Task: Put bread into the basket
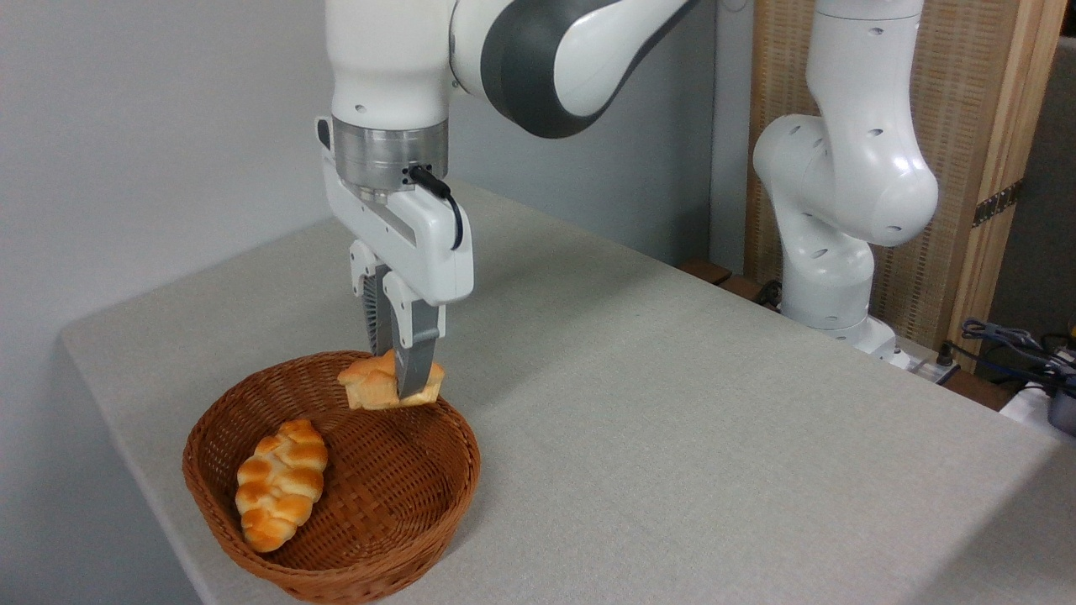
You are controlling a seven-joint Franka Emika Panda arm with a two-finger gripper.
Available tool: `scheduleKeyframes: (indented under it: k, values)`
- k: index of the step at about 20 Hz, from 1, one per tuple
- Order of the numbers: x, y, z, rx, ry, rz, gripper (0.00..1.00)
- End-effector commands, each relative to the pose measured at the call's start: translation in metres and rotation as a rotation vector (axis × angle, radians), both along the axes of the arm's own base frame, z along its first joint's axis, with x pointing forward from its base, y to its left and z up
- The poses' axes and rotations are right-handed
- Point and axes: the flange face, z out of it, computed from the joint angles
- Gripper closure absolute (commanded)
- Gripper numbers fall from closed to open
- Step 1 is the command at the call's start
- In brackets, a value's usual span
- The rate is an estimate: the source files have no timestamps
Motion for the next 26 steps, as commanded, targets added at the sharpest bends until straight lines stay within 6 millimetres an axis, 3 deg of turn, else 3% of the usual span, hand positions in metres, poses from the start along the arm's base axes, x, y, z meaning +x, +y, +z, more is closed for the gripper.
scheduleKeyframes:
  k: [1,10,15,20,26]
  values:
    - [0.004,0.005,0.004,0.003,-0.03,-0.003,0.0]
    - [0.002,0.006,0.006,0.004,-0.025,-0.001,0.0]
    - [-0.008,0.033,0.017,-0.007,0.007,0.048,0.0]
    - [-0.021,0.037,0.026,-0.01,0.115,0.045,0.0]
    - [-0.019,0.037,0.042,-0.015,0.095,0.042,0.0]
